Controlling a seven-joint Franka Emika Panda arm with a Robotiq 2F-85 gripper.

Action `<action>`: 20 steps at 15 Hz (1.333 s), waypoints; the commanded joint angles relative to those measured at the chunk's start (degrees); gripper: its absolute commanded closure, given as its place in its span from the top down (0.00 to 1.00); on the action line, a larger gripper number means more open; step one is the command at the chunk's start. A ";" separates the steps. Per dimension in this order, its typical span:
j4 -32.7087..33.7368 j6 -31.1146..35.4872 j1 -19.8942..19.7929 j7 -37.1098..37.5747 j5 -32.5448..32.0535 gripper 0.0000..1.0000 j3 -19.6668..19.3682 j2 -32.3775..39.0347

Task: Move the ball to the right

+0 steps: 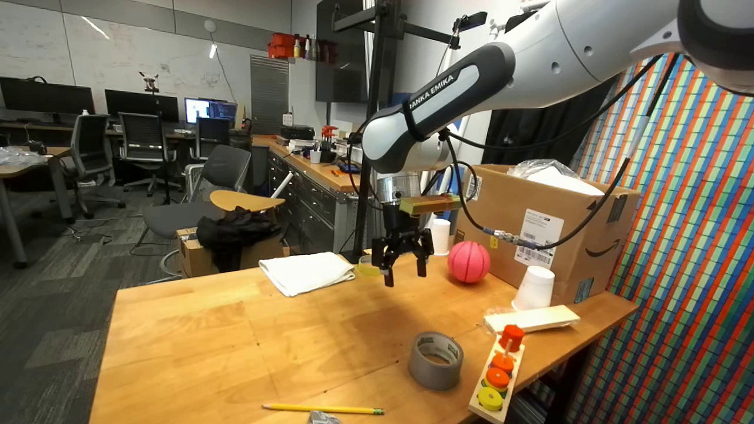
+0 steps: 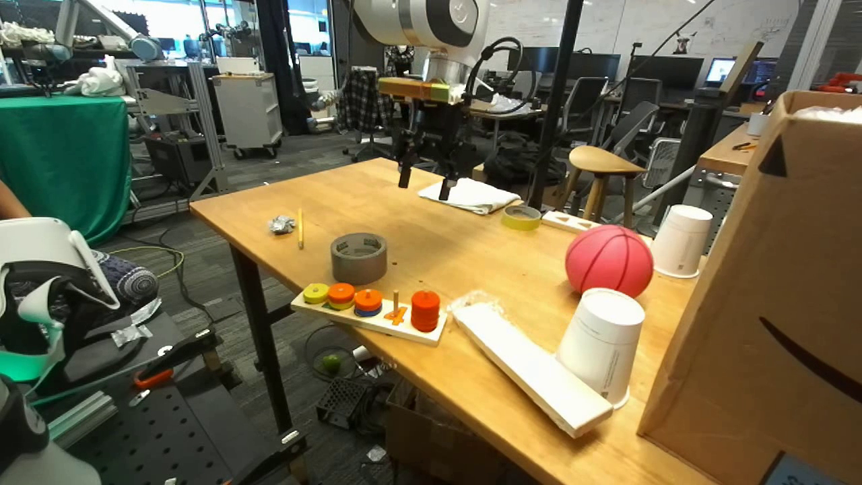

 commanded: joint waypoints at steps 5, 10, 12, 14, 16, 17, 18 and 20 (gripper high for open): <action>-1.19 12.53 -1.64 -6.48 -4.21 1.00 -1.98 1.28; 0.24 17.14 -3.17 -9.78 -8.25 1.00 -3.77 3.34; 1.68 16.95 -3.74 -10.23 -8.52 1.00 -4.06 4.65; 3.25 16.09 -4.22 -10.89 -8.61 1.00 -4.39 6.04; 5.12 14.01 -4.93 -11.57 -8.51 1.00 -4.88 7.51; 5.97 12.49 -5.45 -11.86 -8.00 1.00 -5.06 8.09; 6.12 12.05 -5.78 -11.93 -8.05 1.00 -5.30 8.34; 5.81 12.85 -6.36 -12.25 -7.88 1.00 -5.24 8.50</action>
